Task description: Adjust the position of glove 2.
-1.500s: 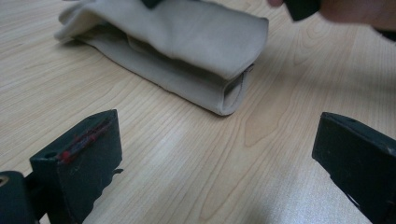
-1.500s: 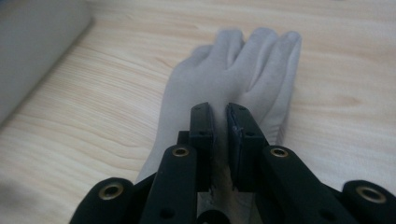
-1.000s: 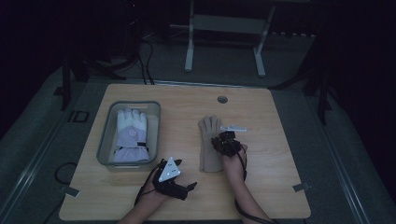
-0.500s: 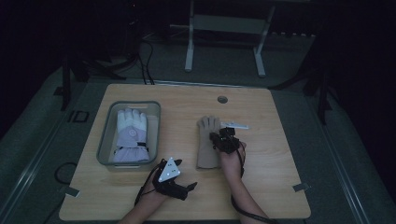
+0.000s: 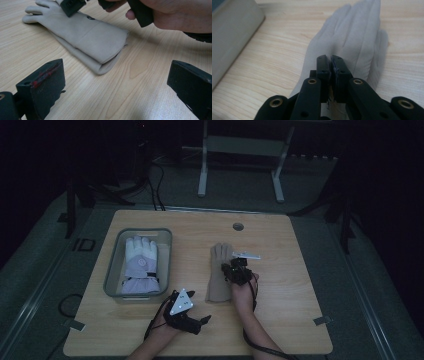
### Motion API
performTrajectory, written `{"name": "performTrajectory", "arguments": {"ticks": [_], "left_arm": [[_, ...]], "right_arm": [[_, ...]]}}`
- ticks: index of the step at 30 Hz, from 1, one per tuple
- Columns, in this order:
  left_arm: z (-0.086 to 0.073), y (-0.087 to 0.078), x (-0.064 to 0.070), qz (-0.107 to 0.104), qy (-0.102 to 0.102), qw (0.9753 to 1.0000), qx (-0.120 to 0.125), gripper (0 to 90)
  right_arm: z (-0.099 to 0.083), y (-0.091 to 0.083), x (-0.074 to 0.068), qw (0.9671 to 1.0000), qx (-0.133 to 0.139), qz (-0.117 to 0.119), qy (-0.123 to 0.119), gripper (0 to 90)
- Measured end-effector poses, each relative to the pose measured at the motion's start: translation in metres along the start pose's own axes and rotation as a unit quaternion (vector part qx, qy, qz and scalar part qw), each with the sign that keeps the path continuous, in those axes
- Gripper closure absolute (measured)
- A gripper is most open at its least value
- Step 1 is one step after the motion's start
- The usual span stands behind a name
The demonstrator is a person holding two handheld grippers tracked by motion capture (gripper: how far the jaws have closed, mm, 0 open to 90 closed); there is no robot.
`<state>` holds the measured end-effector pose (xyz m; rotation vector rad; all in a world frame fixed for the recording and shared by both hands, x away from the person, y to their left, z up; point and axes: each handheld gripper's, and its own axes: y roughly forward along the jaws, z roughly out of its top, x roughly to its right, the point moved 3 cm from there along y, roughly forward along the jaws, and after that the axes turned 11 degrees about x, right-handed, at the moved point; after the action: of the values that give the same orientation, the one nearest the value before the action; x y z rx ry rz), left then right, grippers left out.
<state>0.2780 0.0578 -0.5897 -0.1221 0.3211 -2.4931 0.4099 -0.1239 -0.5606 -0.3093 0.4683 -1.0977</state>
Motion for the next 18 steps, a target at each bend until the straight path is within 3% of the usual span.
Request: {"name": "performTrajectory", "arguments": {"ticks": [3,7,9,13,15,18], "left_arm": [[0.000,0.000,0.000,0.000,0.002,1.0000,0.000,1.8],[0.000,0.000,0.000,0.000,0.002,1.0000,-0.001,1.8],[0.000,0.000,0.000,0.000,0.002,1.0000,-0.001,1.8],[0.000,0.000,0.000,0.000,0.000,1.0000,-0.002,1.7],[0.000,0.000,0.000,0.002,0.004,1.0000,-0.003,1.8],[0.001,-0.001,-0.001,0.004,0.007,1.0000,0.000,1.8]], "right_arm": [[0.002,-0.003,-0.003,0.9999,0.009,0.004,0.011,85.5],[0.003,-0.002,-0.008,0.9999,0.012,0.002,0.006,85.4],[0.000,0.000,-0.008,0.9999,0.008,-0.011,-0.001,85.3],[-0.009,0.009,-0.005,0.9999,-0.011,-0.011,0.000,83.1],[-0.008,0.007,-0.004,0.9999,-0.008,-0.007,0.000,78.3],[0.001,-0.003,-0.001,1.0000,0.005,-0.002,-0.007,63.6]]}}
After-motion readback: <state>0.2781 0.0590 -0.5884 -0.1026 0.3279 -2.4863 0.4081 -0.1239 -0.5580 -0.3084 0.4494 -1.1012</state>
